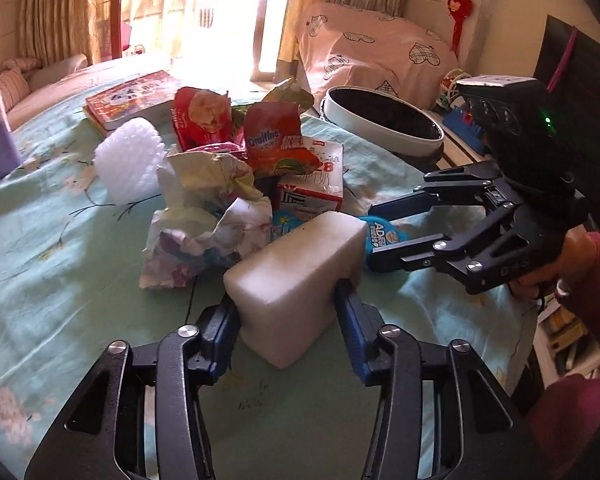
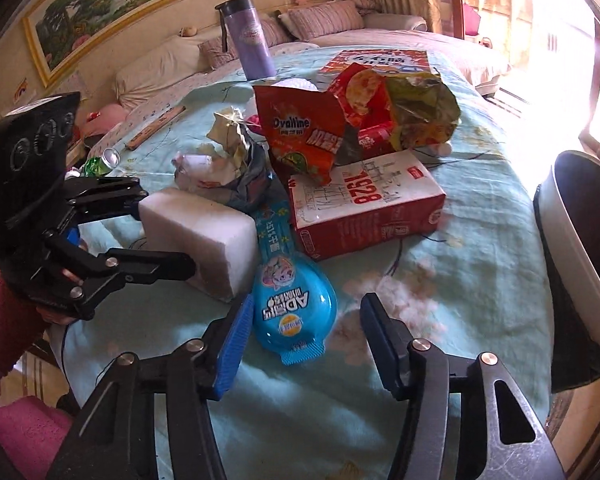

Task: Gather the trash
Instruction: 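Grasp the white foam block with the left tool while the right tool grasps the blue bottle, then move both held items over the bin and open both tools to release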

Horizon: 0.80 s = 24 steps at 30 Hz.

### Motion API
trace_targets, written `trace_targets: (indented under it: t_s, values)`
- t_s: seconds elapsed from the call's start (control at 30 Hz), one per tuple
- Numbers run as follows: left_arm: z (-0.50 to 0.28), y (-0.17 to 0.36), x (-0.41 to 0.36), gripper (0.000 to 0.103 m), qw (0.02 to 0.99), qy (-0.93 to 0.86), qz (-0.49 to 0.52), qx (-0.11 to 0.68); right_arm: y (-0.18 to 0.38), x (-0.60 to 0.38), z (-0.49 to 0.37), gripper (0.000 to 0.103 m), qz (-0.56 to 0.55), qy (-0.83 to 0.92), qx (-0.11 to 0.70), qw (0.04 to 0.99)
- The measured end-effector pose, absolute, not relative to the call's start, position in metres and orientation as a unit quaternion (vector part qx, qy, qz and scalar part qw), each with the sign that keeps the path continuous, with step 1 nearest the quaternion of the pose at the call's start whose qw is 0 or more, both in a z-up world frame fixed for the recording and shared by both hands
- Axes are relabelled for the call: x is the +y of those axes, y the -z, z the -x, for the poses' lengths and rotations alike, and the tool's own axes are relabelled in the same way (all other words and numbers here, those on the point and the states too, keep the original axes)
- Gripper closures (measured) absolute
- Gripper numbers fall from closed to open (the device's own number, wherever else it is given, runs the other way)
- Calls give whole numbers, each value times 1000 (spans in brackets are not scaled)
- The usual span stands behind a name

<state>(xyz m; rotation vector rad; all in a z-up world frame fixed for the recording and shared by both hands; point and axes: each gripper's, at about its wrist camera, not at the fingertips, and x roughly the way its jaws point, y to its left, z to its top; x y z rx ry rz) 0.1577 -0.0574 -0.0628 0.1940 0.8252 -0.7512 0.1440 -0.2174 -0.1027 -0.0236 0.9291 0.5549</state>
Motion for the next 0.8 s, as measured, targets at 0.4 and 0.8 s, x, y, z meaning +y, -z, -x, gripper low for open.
trace_targets:
  t_s: [0.4, 0.8]
  values:
    - [-123, 53, -29, 68, 884, 250, -33, 394, 102, -212, -132, 67, -7, -245, 437, 865]
    - [-100, 40, -79, 68, 883, 276, -33, 378, 90, -286, -75, 68, -117, -173, 402, 891]
